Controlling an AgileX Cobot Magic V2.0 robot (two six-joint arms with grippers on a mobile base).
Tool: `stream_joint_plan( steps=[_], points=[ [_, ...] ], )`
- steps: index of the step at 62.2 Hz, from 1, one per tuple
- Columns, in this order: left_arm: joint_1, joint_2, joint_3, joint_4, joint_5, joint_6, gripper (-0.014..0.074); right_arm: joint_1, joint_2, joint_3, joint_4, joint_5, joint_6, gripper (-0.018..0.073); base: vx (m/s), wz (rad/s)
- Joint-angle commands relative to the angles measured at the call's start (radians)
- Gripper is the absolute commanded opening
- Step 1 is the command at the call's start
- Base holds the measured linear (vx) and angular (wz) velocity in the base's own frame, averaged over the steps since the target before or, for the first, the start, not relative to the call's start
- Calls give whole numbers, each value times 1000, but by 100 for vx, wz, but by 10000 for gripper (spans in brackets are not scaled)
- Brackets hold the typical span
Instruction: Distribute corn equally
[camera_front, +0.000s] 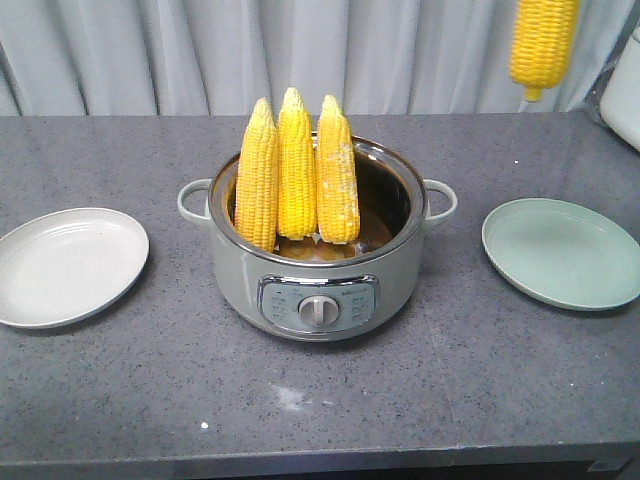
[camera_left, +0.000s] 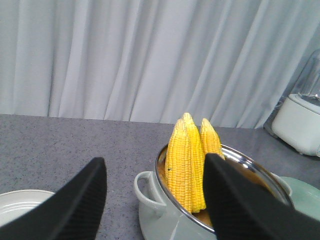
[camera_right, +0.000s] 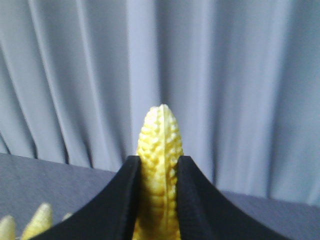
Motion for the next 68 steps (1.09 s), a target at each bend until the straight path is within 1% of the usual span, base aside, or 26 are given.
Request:
stream_joint_plan(
  steps=[1,4,9,17,27,35,40,47,49,54,59,64,68],
  points=[
    [-4,28,-35,-7,-68,3,417,-105,-7,-25,-28,65,42,-6,0,0],
    [-4,42,-35,-7,-74,3,417,-150,21,-25,-48,117,50,-6,0,0],
    [-4,82,-36,-7,-93,3,417,-192,82,-25,-55,186,62,-6,0,0],
    [-4,146,-41,-7,-134,3,417,-202,204,-25,-70,272,65,-6,0,0],
    [-4,217,-118,-8,-87,8,410,-202,334,-25,-65,289,70,-6,0,0],
    [-4,273,-209,-20,-52,59,395,-202,393,-25,-78,297,70,-3,0,0],
    [-4,311,-258,-65,-41,101,388,-202,416,-25,-104,285,70,-1,0,0],
    [-4,382,-327,-147,5,192,387,-202,436,-25,-135,259,86,25,0,0],
    [-4,403,-340,-174,17,218,387,-202,437,-25,-141,259,90,40,0,0],
    [-4,458,-382,-236,51,314,387,-202,437,-25,-153,261,90,92,0,0],
    [-4,516,-425,-291,77,396,387,-202,435,-25,-153,264,90,169,0,0],
    [-4,581,-482,-339,119,455,387,-202,434,-25,-153,269,90,274,0,0],
    [-4,626,-531,-367,156,486,387,-202,433,-25,-153,277,91,374,0,0]
  ],
)
